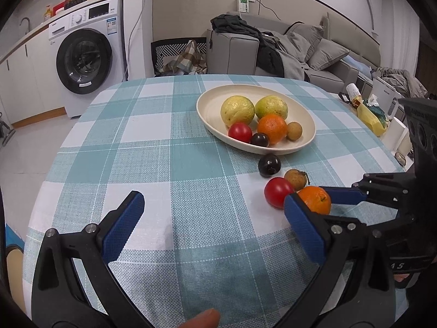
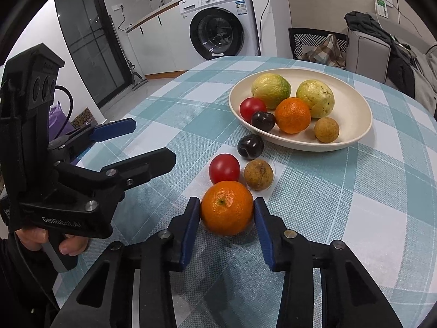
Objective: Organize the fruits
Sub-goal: 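Grasp the red tomato with the left gripper while the right holds the orange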
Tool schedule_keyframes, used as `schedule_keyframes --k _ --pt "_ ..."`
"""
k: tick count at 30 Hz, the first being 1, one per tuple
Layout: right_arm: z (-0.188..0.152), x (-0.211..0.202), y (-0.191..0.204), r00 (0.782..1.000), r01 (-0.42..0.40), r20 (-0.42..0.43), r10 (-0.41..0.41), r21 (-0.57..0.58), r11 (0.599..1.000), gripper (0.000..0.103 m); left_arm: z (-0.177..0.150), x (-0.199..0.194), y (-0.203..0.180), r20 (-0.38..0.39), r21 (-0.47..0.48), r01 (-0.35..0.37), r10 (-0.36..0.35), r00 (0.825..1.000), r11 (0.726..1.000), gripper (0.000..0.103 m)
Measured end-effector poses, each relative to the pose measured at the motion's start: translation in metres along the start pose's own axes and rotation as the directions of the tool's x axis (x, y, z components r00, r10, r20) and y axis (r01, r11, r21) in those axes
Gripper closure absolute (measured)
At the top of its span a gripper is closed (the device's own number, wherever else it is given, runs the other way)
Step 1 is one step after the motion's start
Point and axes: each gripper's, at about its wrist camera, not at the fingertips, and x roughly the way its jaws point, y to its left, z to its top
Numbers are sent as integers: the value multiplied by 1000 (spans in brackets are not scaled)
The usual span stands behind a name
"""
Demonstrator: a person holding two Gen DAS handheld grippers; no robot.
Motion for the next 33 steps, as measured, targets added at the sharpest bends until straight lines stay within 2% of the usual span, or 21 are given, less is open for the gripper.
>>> schedule_keyframes --k 4,11,16,23,25,27,31,33 --pt "1 -6 -6 1000 1 28 -2 14 1000 62 0 3 -2 -9 1 17 -17 1000 1000 2" --pt "5 -14 -16 998 22 52 -23 31 999 62 5 12 -12 -41 22 76 -75 996 997 13" --pt "4 -20 -27 997 39 62 -42 50 998 62 7 22 -23 -83 41 114 -110 990 993 16" --pt "4 -25 -39 996 44 75 -50 83 996 62 5 33 -35 -117 73 127 -118 986 989 16" --pt "4 -25 -39 996 44 78 -50 83 996 62 7 37 -36 -127 75 128 -118 985 989 22" --pt "4 -25 -40 996 44 79 -51 84 995 62 8 41 -37 -143 72 144 -132 981 987 32" --pt "3 -26 -40 995 47 78 -54 90 995 62 8 46 -39 -157 78 170 -156 975 982 43" --pt "3 -25 -41 995 48 77 -55 91 995 62 8 47 -40 -160 81 187 -172 972 979 55"
